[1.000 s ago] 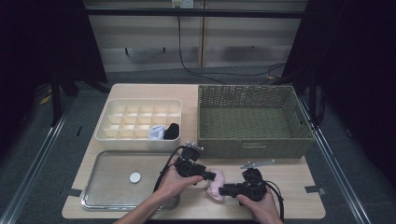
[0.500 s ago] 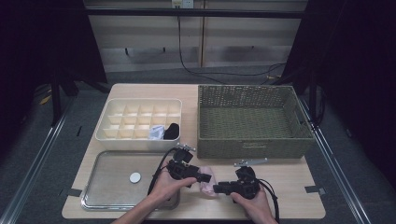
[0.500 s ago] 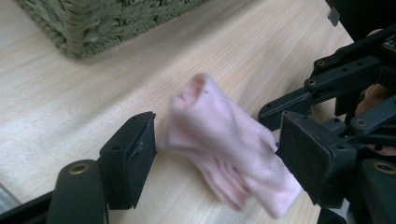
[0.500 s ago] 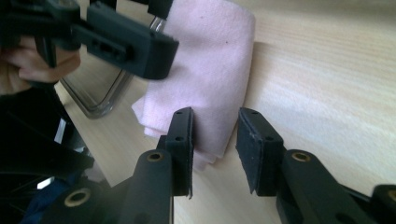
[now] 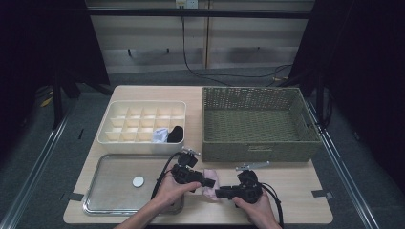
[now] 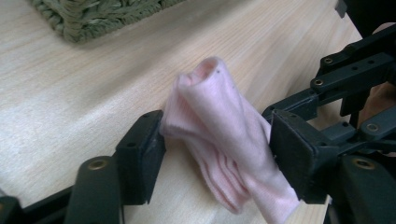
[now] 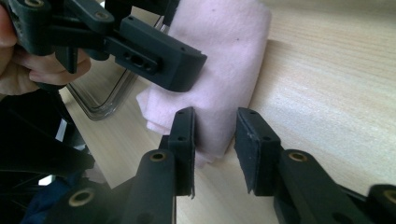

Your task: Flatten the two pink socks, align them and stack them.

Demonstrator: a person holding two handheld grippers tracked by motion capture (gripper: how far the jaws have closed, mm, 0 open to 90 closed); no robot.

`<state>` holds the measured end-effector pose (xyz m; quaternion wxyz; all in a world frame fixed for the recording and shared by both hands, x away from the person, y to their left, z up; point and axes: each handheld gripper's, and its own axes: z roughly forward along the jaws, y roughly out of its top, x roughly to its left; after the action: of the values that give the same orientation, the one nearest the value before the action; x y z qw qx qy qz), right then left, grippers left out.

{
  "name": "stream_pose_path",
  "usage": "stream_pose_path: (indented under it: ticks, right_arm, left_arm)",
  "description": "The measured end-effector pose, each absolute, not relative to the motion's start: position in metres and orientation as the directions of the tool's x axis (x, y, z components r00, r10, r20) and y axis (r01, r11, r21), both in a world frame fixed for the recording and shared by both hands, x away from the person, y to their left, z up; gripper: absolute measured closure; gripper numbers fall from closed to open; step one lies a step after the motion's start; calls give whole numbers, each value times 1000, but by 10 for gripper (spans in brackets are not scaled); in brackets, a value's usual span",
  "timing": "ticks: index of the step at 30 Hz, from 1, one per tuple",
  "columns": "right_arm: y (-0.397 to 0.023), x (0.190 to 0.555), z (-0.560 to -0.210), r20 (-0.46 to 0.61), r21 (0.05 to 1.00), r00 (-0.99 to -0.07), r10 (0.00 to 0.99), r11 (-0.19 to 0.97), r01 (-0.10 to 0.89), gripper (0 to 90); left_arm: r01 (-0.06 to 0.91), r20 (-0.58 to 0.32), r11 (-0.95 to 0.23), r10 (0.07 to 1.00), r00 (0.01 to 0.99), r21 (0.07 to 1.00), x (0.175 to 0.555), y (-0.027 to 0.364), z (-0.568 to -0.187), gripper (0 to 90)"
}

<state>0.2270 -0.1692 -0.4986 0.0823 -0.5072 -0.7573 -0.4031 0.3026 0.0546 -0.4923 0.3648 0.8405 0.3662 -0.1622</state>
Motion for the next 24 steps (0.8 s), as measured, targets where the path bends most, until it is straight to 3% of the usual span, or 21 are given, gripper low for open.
stream_pose_path:
  ticks: [7,13,24]
  right_arm:
    - [-168,226,-500,524,532,-481,703,171,829,697]
    - [-170,222,-498,511,537,-492,705,185,823,673]
    - [-204,222,-483,502,593,-462,731,98,799,564]
  left_arm:
    - [728,-570,-470,454,685,500,303,49,-497,493]
    - [707,-566,-486,428,705,513,303,47,-496,652]
    - [678,-516,-492,440,735,546,302,51,-484,683]
